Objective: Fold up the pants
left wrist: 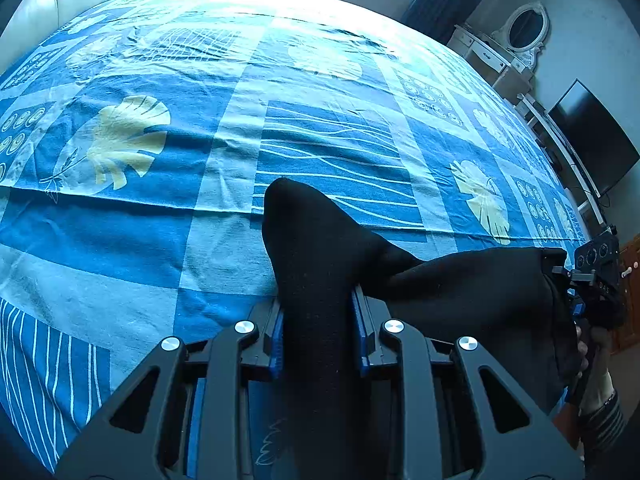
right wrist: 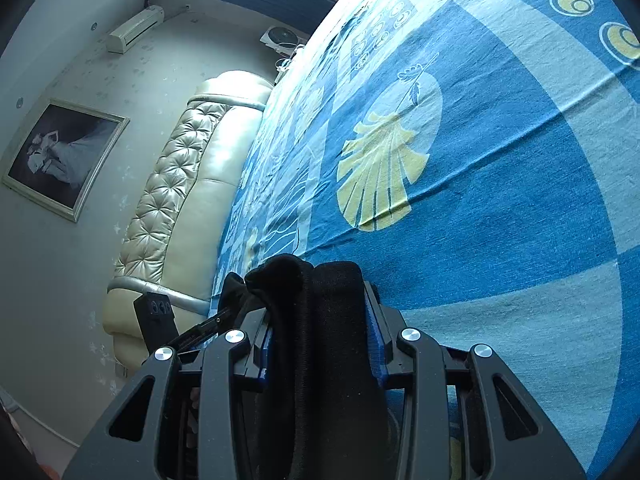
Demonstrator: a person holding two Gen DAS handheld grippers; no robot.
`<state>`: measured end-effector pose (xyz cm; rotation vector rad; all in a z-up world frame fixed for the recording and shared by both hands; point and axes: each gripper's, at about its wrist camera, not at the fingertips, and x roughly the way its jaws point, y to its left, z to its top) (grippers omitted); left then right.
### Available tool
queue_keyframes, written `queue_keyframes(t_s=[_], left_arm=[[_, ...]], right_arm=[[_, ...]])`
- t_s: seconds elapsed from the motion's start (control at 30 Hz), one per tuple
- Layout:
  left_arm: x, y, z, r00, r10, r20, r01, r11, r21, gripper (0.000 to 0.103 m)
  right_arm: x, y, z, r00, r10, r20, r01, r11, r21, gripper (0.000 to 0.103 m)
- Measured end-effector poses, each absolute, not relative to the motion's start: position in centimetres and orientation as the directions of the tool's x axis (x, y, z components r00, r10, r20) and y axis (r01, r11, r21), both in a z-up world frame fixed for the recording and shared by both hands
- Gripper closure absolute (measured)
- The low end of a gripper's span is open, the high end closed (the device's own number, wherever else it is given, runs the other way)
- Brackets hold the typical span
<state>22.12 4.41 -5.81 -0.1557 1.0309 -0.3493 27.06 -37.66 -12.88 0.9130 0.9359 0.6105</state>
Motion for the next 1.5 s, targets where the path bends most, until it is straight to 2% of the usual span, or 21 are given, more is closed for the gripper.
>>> queue_keyframes(t_s=[1.33, 1.37, 1.43, 1.47, 1.5], left_arm=[[21.7, 4.1, -6.4, 0.487, -0.344, -0.803, 0.223, 0.938, -0.266, 0.073], [21.7, 4.1, -6.3, 0.483, -0.345, -0.805, 0.226, 0.937, -0.266, 0.072], [21.4, 4.0, -6.0, 0.478, -0.354, -0.804, 0.248, 0.932, -0.264, 0.063], [21.1, 4.1, -5.8, 0.473, -0.365, -0.802, 0.258, 0.927, -0.270, 0.058], [20.8, 4.5, -5.5, 0.465, -0.389, -0.795, 0.269, 0.918, -0.292, 0.048]], right_arm=[[26.2, -38.2, -13.7, 0.507, 0.780, -0.366, -0.048, 0.449, 0.892, 0.066], [26.1, -38.3, -13.8, 0.507, 0.785, -0.356, -0.041, 0.435, 0.899, 0.063], [26.0, -38.5, -13.6, 0.512, 0.790, -0.337, -0.027, 0.407, 0.913, 0.054], [25.8, -38.6, -13.4, 0.515, 0.791, -0.329, -0.023, 0.397, 0.918, 0.045], [25.6, -38.7, -13.0, 0.520, 0.791, -0.323, -0.023, 0.391, 0.920, 0.036]])
